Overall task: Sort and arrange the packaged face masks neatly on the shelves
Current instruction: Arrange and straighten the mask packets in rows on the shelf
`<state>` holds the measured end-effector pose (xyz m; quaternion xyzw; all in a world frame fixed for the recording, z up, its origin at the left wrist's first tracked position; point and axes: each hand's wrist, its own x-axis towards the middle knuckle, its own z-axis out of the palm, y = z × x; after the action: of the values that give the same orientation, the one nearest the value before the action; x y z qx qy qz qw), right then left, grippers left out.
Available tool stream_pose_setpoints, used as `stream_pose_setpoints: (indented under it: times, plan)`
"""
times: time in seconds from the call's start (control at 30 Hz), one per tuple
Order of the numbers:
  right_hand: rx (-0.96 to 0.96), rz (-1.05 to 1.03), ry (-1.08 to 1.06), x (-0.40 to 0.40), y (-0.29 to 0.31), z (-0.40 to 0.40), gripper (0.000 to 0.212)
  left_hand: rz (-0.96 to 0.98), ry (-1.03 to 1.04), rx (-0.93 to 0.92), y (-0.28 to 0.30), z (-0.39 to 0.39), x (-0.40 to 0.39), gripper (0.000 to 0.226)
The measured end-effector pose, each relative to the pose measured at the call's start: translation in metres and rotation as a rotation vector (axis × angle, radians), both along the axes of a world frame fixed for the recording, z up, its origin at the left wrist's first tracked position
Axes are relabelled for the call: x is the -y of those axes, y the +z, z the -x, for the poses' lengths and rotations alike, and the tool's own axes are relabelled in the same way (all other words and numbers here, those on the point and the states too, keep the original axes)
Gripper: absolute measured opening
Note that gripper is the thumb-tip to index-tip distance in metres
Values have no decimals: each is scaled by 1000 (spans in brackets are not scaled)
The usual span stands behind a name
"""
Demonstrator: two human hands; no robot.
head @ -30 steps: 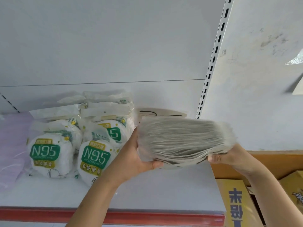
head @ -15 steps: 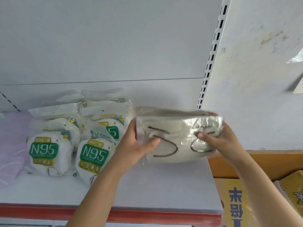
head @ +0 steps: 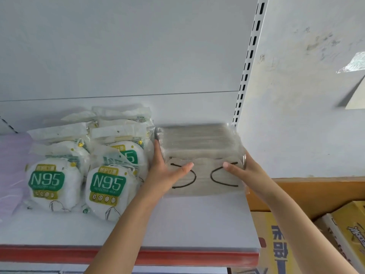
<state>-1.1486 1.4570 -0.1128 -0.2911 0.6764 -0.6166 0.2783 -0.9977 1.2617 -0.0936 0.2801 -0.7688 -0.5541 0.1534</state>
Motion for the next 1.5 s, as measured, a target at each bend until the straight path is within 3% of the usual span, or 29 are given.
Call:
stream_pose_setpoints:
  times: [0.13,0.23,0.33,0.4,0.43,0.53,0.6,0.7,0.8,0.9,0.97,1.07,1.23,1.37,1.43,1.5]
  plan:
    - [-56,-99,-24,0,1,-15,81,129,-1,37,0,-3,-2,118]
    - [-188,-208,-205,0,4,-13,102,469,66,13,-10,-5,-6,109]
    - [-619,-270,-348,6,14,-5,88,868,182,-110,-7,6,-8,81]
    - [-943,-382,-282,16,16,2,80,1035,99,-122,-3,26,-4,71]
    - [-1000,-451,-200,22,14,5,81,1096,18,-39,-4,36,-1,71]
    - [-926,-633,-4,28,6,8,88,1117,-242,338,-12,47,7,78]
    - [-907,-659,19,26,7,6,89,1041,-330,430,-17,43,10,77]
    - [-879,-551,-151,27,16,7,73,1005,-174,255,-3,39,16,79]
    - [-712,-372,-398,42,26,14,61,941,102,75,19,47,29,56]
    - [-482,-343,-476,60,29,22,54,886,157,164,27,60,31,48]
    - [-443,-347,-510,65,26,25,51,970,123,258,23,65,29,42]
    - [-458,-337,-548,64,20,28,54,1022,57,223,15,58,23,51]
    - [-635,-571,-298,43,18,3,76,1000,-241,352,5,31,7,90]
    - [-860,-701,-114,18,14,-26,82,1099,-384,365,-11,1,1,85]
    - [-810,-771,53,15,4,-34,85,1158,-459,435,-26,-7,0,82]
    - [-759,-786,45,14,-1,-37,86,1172,-461,409,-32,-8,2,82]
